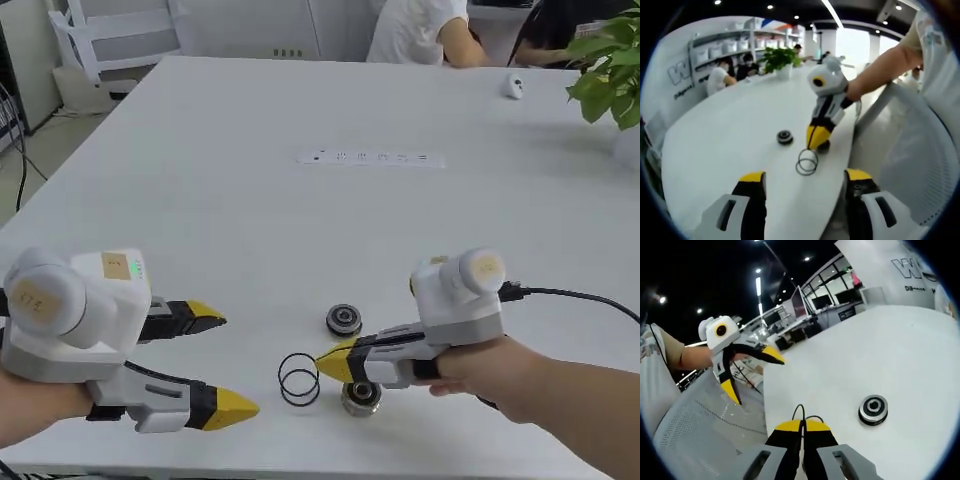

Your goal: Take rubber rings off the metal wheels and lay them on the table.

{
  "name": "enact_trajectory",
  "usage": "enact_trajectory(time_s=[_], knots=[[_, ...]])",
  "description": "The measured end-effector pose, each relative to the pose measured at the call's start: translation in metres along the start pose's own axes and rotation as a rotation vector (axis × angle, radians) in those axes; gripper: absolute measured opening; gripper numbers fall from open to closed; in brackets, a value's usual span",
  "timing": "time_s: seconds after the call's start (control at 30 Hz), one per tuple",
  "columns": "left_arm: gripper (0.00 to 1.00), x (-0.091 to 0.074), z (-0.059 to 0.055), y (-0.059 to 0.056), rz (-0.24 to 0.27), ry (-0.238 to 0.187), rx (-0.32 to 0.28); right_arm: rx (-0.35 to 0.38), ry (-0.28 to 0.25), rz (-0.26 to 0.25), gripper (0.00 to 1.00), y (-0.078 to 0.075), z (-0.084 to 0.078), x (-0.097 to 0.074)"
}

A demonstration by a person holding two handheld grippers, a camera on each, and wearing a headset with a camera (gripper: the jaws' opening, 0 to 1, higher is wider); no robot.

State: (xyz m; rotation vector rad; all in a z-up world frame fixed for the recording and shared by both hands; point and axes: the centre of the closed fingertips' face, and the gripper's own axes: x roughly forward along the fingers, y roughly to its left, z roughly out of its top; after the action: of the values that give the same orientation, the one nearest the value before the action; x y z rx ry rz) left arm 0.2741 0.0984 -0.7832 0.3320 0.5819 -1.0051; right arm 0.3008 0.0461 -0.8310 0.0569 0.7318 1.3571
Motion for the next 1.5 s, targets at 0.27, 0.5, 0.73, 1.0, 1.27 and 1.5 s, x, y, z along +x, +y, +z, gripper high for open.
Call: enact_trajectory(time_s=[0.27, 0.5, 0.73, 1.0, 1.27, 1.5], knots=[[0.64, -0.001, -0.004, 0.0, 0.002, 0.006, -0.001, 0.0, 0.037, -0.02, 0.0, -0.005, -0.008, 0.008], [0.64, 0.0, -0.006, 0.0, 0.0, 0.009, -0.011, -0.008, 0.055, -0.046, 0.0, -0.01, -0.014, 0.01], [0.64, 0.002, -0.007, -0.001, -0.004, 0.015, -0.013, -0.017, 0.051, -0.073, 0.0, -0.016, -0.014, 0.009], [0.64, 0.002, -0.007, 0.0, -0.004, 0.02, -0.006, -0.028, 0.046, -0.094, 0.04, -0.02, -0.014, 0.008], [0.64, 0.003, -0.007, 0.001, -0.007, 0.026, -0.007, -0.024, 0.021, -0.107, 0.09, -0.022, -0.008, 0.002], [0.63, 0.005, 0.002, 0.007, -0.006, 0.019, 0.004, -0.012, -0.032, -0.134, 0.12, -0.028, 0.004, -0.01]])
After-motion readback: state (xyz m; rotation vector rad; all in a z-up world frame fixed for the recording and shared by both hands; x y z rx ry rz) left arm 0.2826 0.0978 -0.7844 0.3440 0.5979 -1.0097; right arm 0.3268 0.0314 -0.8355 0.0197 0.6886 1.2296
